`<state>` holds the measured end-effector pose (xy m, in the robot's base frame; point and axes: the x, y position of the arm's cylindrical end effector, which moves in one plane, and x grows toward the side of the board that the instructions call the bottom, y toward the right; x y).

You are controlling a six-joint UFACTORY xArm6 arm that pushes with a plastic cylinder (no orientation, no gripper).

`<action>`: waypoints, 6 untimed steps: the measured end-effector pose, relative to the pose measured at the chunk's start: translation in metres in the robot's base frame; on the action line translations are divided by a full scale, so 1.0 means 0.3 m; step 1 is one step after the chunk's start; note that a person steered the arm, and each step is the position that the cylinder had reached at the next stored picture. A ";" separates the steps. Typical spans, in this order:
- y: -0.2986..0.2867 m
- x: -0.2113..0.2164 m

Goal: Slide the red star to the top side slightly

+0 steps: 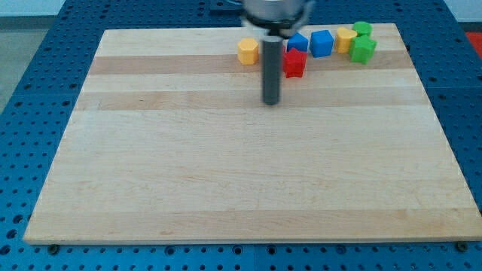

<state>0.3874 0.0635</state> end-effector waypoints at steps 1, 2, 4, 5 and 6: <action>0.083 -0.075; 0.158 -0.225; 0.105 -0.269; 0.036 -0.269; -0.004 -0.269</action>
